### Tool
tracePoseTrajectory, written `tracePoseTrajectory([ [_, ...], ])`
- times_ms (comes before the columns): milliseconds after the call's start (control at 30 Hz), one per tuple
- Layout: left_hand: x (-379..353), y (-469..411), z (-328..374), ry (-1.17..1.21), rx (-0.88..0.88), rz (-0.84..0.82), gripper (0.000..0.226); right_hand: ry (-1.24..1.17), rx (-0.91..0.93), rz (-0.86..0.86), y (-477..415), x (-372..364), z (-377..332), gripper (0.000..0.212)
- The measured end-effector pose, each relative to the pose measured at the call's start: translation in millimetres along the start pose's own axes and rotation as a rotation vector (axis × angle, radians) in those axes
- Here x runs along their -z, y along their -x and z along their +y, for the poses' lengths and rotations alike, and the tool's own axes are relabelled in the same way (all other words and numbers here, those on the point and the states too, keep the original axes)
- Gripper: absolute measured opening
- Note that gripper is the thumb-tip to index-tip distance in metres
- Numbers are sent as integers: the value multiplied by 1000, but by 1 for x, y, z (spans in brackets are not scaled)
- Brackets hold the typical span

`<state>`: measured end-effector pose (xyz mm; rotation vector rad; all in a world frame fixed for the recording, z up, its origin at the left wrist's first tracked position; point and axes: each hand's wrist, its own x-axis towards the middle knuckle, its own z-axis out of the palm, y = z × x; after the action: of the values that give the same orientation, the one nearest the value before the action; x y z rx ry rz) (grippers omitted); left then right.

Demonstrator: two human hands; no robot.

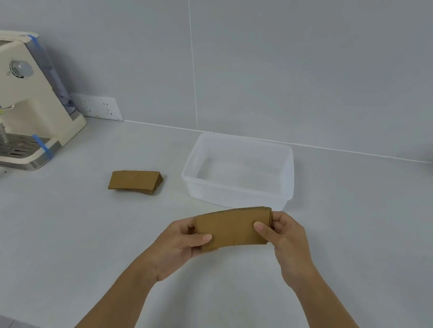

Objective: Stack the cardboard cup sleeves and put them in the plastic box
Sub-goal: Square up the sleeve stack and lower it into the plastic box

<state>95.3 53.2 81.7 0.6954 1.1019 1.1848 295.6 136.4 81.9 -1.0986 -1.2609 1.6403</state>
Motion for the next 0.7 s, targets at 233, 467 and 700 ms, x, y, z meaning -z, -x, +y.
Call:
tracePoseTrajectory([
  [233,8,7,1,2,-109,252,25,28,-6,-57,-10,-29,-1,15],
  [467,44,3,27,34,-100,296,28,84,46,-57,-27,-78,-10,19],
  [700,101,-5,65,-124,-101,374,24,177,64,-40,-55,-144,-16,24],
])
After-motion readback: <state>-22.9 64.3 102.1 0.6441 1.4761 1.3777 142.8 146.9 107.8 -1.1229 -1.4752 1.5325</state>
